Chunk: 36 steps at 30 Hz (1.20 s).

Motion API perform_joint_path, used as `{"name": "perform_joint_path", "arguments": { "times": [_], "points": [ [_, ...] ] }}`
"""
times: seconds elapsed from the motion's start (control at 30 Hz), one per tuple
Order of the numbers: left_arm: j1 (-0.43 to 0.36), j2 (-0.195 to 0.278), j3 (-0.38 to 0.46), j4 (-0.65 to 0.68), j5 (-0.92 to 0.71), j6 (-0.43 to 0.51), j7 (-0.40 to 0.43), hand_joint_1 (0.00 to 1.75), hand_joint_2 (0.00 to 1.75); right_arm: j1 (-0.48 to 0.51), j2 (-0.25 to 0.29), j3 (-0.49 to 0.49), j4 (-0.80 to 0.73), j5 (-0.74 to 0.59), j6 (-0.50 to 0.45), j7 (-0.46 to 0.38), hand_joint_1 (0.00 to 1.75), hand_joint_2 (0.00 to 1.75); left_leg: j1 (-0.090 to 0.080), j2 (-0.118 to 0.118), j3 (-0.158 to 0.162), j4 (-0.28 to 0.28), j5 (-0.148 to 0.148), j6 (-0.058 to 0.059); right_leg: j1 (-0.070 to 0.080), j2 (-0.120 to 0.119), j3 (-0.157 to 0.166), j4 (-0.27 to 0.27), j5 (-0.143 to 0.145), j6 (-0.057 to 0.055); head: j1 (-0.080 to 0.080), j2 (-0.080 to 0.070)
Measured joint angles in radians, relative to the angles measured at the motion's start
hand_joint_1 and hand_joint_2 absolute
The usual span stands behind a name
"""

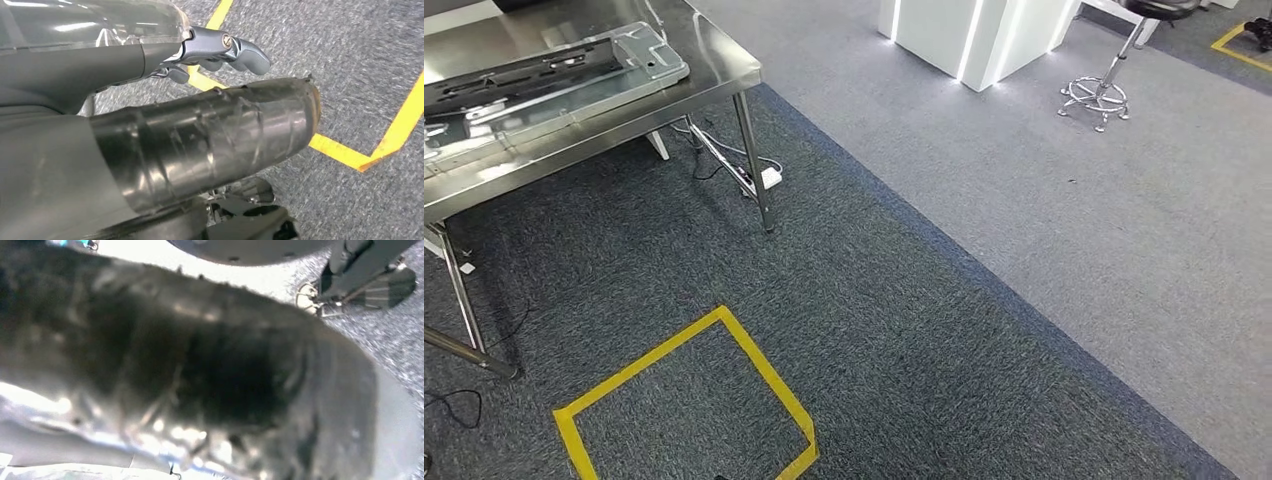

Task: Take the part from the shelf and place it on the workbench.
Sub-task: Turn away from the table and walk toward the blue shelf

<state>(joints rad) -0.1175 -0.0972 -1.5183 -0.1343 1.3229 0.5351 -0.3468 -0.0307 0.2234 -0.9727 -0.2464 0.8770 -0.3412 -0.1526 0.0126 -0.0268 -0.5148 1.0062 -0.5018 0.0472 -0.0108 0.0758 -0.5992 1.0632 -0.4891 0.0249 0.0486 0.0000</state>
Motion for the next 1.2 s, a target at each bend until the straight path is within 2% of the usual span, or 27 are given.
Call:
{"name": "perform_joint_path", "arguments": {
  "times": [0.07,0.1,0.13,0.17,0.2,0.23,0.3,0.33,0.37,0.43,0.47,0.53,0.57,0.6,0.63,0.67,0.7,0.73,0.8,0.87,0.93,0.97,1.03,1.1,1.13,1.17,1.2],
  "points": [
    [0.002,0.0,0.0,0.0,0.0,0.0,0.0,0.0,0.0,-0.002,0.0,0.0,0.0,0.002,0.0,0.001,0.0,0.0,-0.002,0.027,0.0,-0.004,0.003,0.011,0.0,-0.052,-0.052,0.106,-0.06,0.005,0.002,0.0],
    [0.004,0.0,0.0,0.0,0.0,0.0,0.0,0.0,0.0,-0.003,0.0,0.0,0.0,0.002,0.0,0.002,0.0,0.0,-0.003,0.041,-0.002,-0.004,0.002,0.013,-0.002,-0.061,-0.083,0.17,-0.089,0.008,0.002,0.0],
    [0.006,0.0,0.0,0.0,0.001,0.0,0.0,0.0,0.0,-0.003,0.0,0.0,0.0,0.002,0.0,0.002,0.0,0.0,-0.005,0.056,-0.003,-0.003,0.001,0.013,-0.004,-0.064,-0.108,0.219,-0.104,0.011,0.001,0.0],
    [0.006,0.0,0.0,0.0,0.001,0.0,0.0,0.0,0.0,-0.002,0.0,0.0,0.0,0.003,0.0,0.003,0.0,0.0,-0.005,0.07,-0.003,-0.002,0.0,0.012,-0.005,-0.067,-0.116,0.236,-0.101,0.013,0.001,0.0],
    [0.006,0.0,0.0,0.0,0.001,0.0,0.0,0.0,0.0,-0.001,0.0,0.0,0.0,0.003,0.0,0.003,0.0,0.0,-0.006,0.082,-0.002,-0.002,-0.002,0.011,-0.005,-0.072,-0.102,0.21,-0.077,0.013,0.001,0.0],
    [0.005,0.0,0.0,0.0,0.001,0.0,0.0,0.0,0.0,-0.001,0.0,0.0,0.0,0.003,0.0,0.003,0.0,0.0,-0.006,0.094,0.0,-0.001,-0.005,0.009,-0.005,-0.083,-0.069,0.149,-0.042,0.012,0.001,0.0],
    [0.004,0.0,0.0,0.0,0.001,0.0,0.0,0.0,0.0,-0.001,0.0,0.0,0.0,0.003,0.0,0.003,0.0,0.0,-0.008,0.113,0.006,0.001,-0.011,0.001,0.0,-0.126,0.004,0.012,0.008,0.003,0.001,0.0],
    [0.004,0.0,0.0,0.0,0.001,0.0,0.0,0.0,0.0,-0.002,0.0,0.0,0.0,0.003,0.0,0.003,0.0,0.0,-0.01,0.122,0.008,0.001,-0.014,-0.005,0.003,-0.139,0.023,-0.026,0.017,-0.003,0.001,0.0],
    [0.003,0.0,0.0,0.0,0.001,0.0,0.0,0.0,0.0,-0.002,0.0,0.0,0.0,0.003,0.0,0.003,0.0,0.0,-0.012,0.129,0.01,0.001,-0.016,-0.01,0.007,-0.144,0.027,-0.039,0.016,-0.008,0.001,0.0],
    [0.001,0.0,0.0,0.0,0.001,0.0,0.0,0.0,0.0,-0.001,0.0,0.0,0.0,0.003,0.001,0.004,0.0,0.0,-0.013,0.144,0.015,-0.001,-0.019,-0.021,0.007,-0.124,0.025,-0.041,0.021,-0.018,0.001,0.0],
    [-0.001,-0.001,0.0,0.0,0.001,0.0,0.0,0.0,0.0,-0.001,0.0,0.0,0.0,0.004,0.001,0.004,0.0,0.0,-0.011,0.136,0.016,0.003,-0.026,-0.026,0.004,-0.114,0.025,-0.045,0.024,-0.023,0.0,0.0],
    [-0.003,-0.001,0.0,0.0,0.001,0.0,0.0,0.0,0.0,-0.002,0.001,0.0,0.0,0.005,0.001,0.005,0.0,0.0,-0.006,0.089,-0.008,0.066,-0.07,-0.036,-0.002,-0.094,0.027,-0.054,0.032,-0.035,-0.001,0.0],
    [-0.002,0.0,0.0,0.0,0.001,0.0,0.0,0.0,0.0,-0.003,0.001,0.0,0.0,0.006,0.001,0.005,0.0,0.0,-0.004,0.06,-0.035,0.127,-0.104,-0.04,-0.001,-0.084,0.025,-0.055,0.034,-0.038,-0.002,0.0],
    [-0.001,0.0,0.0,0.0,0.001,0.0,0.0,0.0,0.0,-0.003,0.001,0.0,0.0,0.006,0.001,0.006,0.0,0.0,-0.003,0.043,-0.069,0.2,-0.138,-0.043,-0.001,-0.072,0.023,-0.054,0.035,-0.04,-0.002,0.0],
    [0.002,0.0,0.0,0.0,0.002,0.0,0.0,0.0,0.0,-0.003,0.001,0.0,0.0,0.007,0.002,0.006,0.0,0.0,-0.002,0.036,-0.099,0.259,-0.157,-0.045,0.0,-0.059,0.022,-0.053,0.035,-0.041,-0.002,0.0],
    [0.004,0.0,0.0,0.0,0.002,0.0,0.001,0.0,0.0,-0.003,0.001,0.0,0.0,0.008,0.003,0.006,0.0,0.0,-0.002,0.034,-0.114,0.287,-0.156,-0.046,0.001,-0.045,0.021,-0.051,0.035,-0.041,-0.002,0.0],
    [0.006,0.0,0.0,0.0,0.003,0.0,0.001,0.0,0.0,-0.002,0.001,0.0,0.001,0.009,0.005,0.006,0.0,0.0,-0.001,0.032,-0.113,0.277,-0.135,-0.045,0.001,-0.031,0.021,-0.048,0.035,-0.041,-0.002,0.0],
    [0.006,0.0,0.0,0.0,0.004,0.0,0.001,0.0,0.0,-0.001,0.001,0.0,0.001,0.01,0.006,0.006,0.0,0.0,-0.001,0.027,-0.092,0.226,-0.097,-0.044,0.0,-0.017,0.02,-0.045,0.035,-0.04,-0.002,0.0],
    [0.006,0.0,0.0,0.0,0.005,0.0,0.001,0.0,0.0,-0.002,0.002,0.0,0.002,0.014,0.007,0.006,0.0,0.0,0.001,-0.011,-0.035,0.089,-0.032,-0.038,0.0,0.008,0.017,-0.036,0.033,-0.034,-0.002,0.0],
    [0.004,0.001,0.0,0.0,0.006,0.0,0.0,0.0,0.0,-0.003,0.003,0.0,0.002,0.017,0.009,0.006,0.0,0.0,0.0,-0.038,-0.009,0.02,-0.012,-0.03,0.0,0.028,0.011,-0.031,0.034,-0.023,-0.002,0.0],
    [0.002,0.001,0.0,0.0,0.009,0.0,0.0,0.0,0.0,-0.002,0.003,0.0,0.002,0.018,0.009,0.006,0.0,0.0,-0.003,-0.026,-0.008,0.015,-0.007,-0.019,-0.001,0.045,0.006,-0.035,0.04,-0.009,-0.002,0.0],
    [0.002,0.001,0.0,0.0,0.011,0.0,-0.001,0.0,0.0,0.0,0.003,0.0,0.002,0.019,0.009,0.006,0.0,0.0,-0.002,-0.014,-0.006,0.009,-0.002,-0.011,-0.002,0.043,0.003,-0.032,0.039,-0.003,-0.002,0.0],
    [0.001,0.001,0.0,0.0,0.013,0.0,-0.001,0.0,0.0,0.0,0.003,0.0,0.003,0.021,0.009,0.007,0.0,0.0,0.0,0.011,-0.003,-0.003,0.008,0.006,0.0,0.002,-0.022,0.017,0.005,0.004,0.0,0.0],
    [0.004,0.002,0.0,0.0,0.014,0.0,-0.001,0.0,0.0,-0.002,0.003,0.0,0.004,0.022,0.009,0.008,0.0,0.0,-0.004,0.038,-0.005,-0.006,0.011,0.013,0.0,-0.05,-0.08,0.14,-0.064,0.009,0.001,0.0],
    [0.006,0.002,0.0,0.0,0.014,0.0,-0.001,0.0,0.0,-0.003,0.003,0.0,0.004,0.023,0.009,0.008,0.0,0.0,-0.006,0.053,-0.006,-0.006,0.011,0.014,-0.002,-0.06,-0.108,0.201,-0.088,0.012,0.0,0.0],
    [0.007,0.003,0.0,0.0,0.015,0.0,-0.001,0.0,0.0,-0.003,0.003,0.0,0.004,0.023,0.009,0.009,0.0,0.0,-0.007,0.067,-0.006,-0.005,0.01,0.014,-0.004,-0.065,-0.124,0.236,-0.096,0.015,0.0,0.0],
    [0.007,0.003,0.0,0.0,0.015,0.0,-0.001,0.0,0.0,-0.002,0.003,0.0,0.004,0.023,0.009,0.009,0.0,0.0,-0.007,0.08,-0.006,-0.005,0.008,0.014,-0.006,-0.068,-0.121,0.235,-0.084,0.016,0.0,0.0]
  ]
}}
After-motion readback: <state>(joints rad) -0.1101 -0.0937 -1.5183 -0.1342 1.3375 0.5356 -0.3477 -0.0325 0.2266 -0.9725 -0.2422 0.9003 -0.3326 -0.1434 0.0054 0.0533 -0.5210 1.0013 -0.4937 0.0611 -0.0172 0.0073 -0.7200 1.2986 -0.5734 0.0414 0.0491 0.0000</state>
